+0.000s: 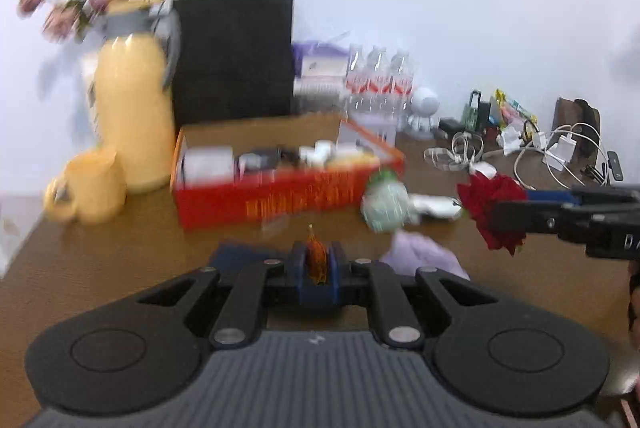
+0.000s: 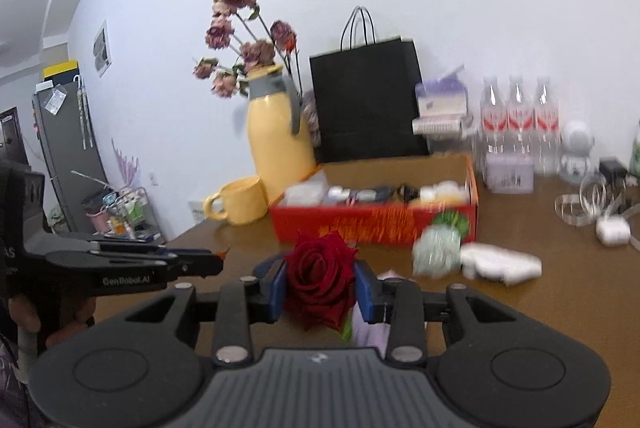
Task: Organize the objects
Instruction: 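Carry the rose and orange item into the box and open both grippers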
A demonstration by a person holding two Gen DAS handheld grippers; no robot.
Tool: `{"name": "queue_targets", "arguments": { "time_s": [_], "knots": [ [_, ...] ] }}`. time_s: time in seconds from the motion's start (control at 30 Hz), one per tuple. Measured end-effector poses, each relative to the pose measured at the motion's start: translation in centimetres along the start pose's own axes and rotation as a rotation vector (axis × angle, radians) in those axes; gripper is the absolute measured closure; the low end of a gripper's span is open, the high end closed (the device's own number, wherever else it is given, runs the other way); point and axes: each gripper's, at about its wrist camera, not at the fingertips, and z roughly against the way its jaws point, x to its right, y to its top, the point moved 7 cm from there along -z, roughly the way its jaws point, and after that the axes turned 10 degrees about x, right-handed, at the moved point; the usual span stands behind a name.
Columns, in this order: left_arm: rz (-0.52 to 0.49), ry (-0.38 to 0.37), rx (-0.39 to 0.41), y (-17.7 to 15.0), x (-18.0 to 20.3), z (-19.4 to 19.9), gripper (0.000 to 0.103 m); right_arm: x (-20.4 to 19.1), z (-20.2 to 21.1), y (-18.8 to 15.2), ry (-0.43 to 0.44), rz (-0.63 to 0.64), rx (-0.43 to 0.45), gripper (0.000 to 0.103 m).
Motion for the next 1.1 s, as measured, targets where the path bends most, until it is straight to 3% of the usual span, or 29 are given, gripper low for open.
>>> {"name": "queue_targets", "arguments": {
  "time_s": [0.1, 0.2, 0.37, 0.47, 0.6, 0.67, 0.7, 0.77, 0.83, 0.97, 1.1],
  "knots": [
    [-0.013, 0.003, 0.006, 3.8, -1.7, -5.0, 0.09, 1.1, -4.0, 3.4, 0.02, 0.058, 0.009, 0.069],
    [0.001, -0.056, -0.064, 6.1, -2.9, -11.8, 0.09, 2.7, -9.8, 6.6, 0.014, 0.125, 0.005, 0.069],
    [0.015, 0.034, -0.259, 5.0, -6.4, -23.1, 0.09, 6.5, -22.0, 7.4, -0.026, 0.178, -0.161, 0.068],
    [0.059, 0.094, -0.312, 3.5, -8.4, -26.2, 0.088, 9.0, -28.4, 5.2, -0.054, 0.053, -0.283, 0.068],
    [0.053, 0.053, -0.286, 2.7, -8.2, -25.9, 0.073, 10.5, -32.3, 1.4, -0.066, -0.077, -0.402, 0.062],
    [0.021, 0.032, -0.256, 2.9, -8.0, -25.3, 0.056, 10.9, -32.6, 0.3, -0.088, -0.083, -0.43, 0.061],
    [0.01, 0.03, -0.243, 3.2, -8.0, -25.1, 0.054, 11.0, -32.5, 0.2, -0.088, -0.085, -0.422, 0.059],
    [0.014, 0.031, -0.233, 3.7, -8.3, -24.7, 0.054, 11.1, -31.9, 0.6, -0.088, -0.098, -0.395, 0.044],
    [0.03, 0.043, -0.212, 4.6, -8.5, -24.0, 0.049, 11.2, -31.1, 2.0, -0.104, -0.094, -0.354, 0.039],
    [0.043, 0.051, -0.153, 6.2, -8.1, -21.0, 0.028, 10.5, -28.0, 5.4, -0.125, -0.066, -0.26, 0.037],
    [0.008, 0.032, -0.098, 5.9, -6.0, -16.4, 0.022, 9.3, -22.7, 6.9, -0.157, -0.059, -0.169, 0.032]
  ]
}}
